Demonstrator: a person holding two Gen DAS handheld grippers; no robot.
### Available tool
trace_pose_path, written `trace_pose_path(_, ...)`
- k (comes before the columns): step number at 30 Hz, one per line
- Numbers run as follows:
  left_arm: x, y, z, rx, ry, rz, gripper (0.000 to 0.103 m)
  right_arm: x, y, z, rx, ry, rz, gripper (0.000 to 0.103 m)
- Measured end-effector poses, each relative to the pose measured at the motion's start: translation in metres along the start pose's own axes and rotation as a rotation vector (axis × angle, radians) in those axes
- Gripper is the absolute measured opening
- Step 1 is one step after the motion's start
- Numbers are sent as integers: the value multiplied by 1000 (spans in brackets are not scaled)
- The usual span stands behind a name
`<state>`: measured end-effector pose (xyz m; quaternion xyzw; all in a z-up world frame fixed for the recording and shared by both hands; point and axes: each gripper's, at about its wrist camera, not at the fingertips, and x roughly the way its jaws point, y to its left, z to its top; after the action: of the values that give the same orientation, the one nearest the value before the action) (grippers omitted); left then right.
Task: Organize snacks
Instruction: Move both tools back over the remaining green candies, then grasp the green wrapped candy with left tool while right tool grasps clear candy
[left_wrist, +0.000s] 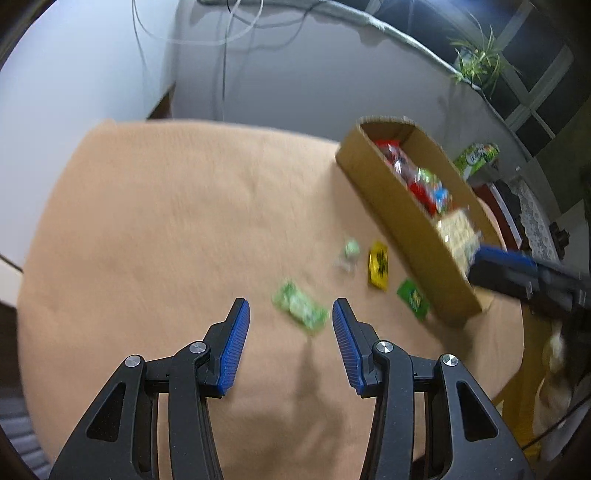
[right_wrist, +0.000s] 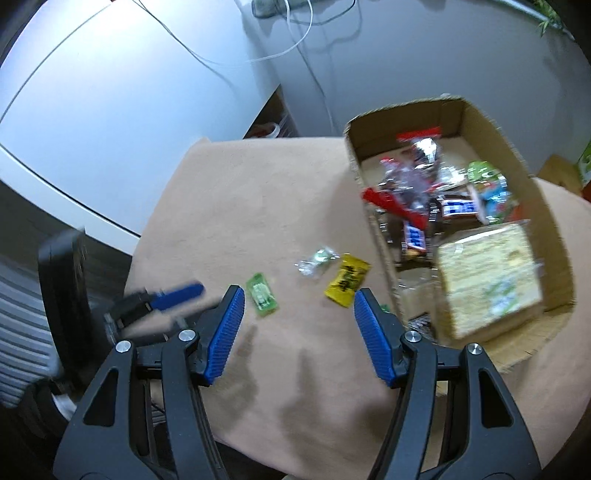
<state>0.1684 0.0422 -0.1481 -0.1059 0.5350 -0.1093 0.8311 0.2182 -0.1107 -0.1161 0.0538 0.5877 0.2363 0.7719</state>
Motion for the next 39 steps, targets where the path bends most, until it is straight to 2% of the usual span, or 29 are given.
trace_pose_path(2, 7, 0, -9, -18, 19, -19, 45, 12, 3, 6, 6, 24, 5, 56)
trace_pose_path(5, 14, 1, -17, -50, 27, -38, 43, 32, 6, 16, 23, 61, 10, 52)
trace_pose_path(7, 18, 0, -18, -64, 21, -43, 43, 44, 8, 21, 22, 79, -17, 49)
trace_pose_path(10, 23, -2, -19, -81, 11, -50, 43, 65, 12, 27, 24, 126, -40, 40)
trace_pose_path(18, 34, 1, -17, -119, 13, -45, 43, 99, 13, 37, 72, 204, -124, 39)
trace_pose_path(21, 38, 3, -14, -145, 10, -41, 43, 108, 8, 39, 110, 227, -124, 39)
trace_pose_path(25, 41, -3, -10, -128, -9, -5, 43, 118, 0, 42, 164, 245, -116, 39)
trace_pose_path(29, 44, -10, -7, -94, -23, 42, 43, 121, 4, 45, 137, 249, -149, 28)
trace_pose_path(31, 44, -13, -9, -74, -33, 75, 40, 125, 8, 47, 115, 254, -164, 19)
trace_pose_path(32, 44, -14, -9, -67, -39, 96, 35, 123, 10, 44, 104, 257, -171, 13)
trace_pose_path(35, 44, -12, -9, -56, -49, 130, 21, 125, 15, 42, 64, 256, -192, 9)
trace_pose_path(39, 40, -6, -13, -35, -45, 116, 16, 127, 17, 38, 62, 253, -184, 6)
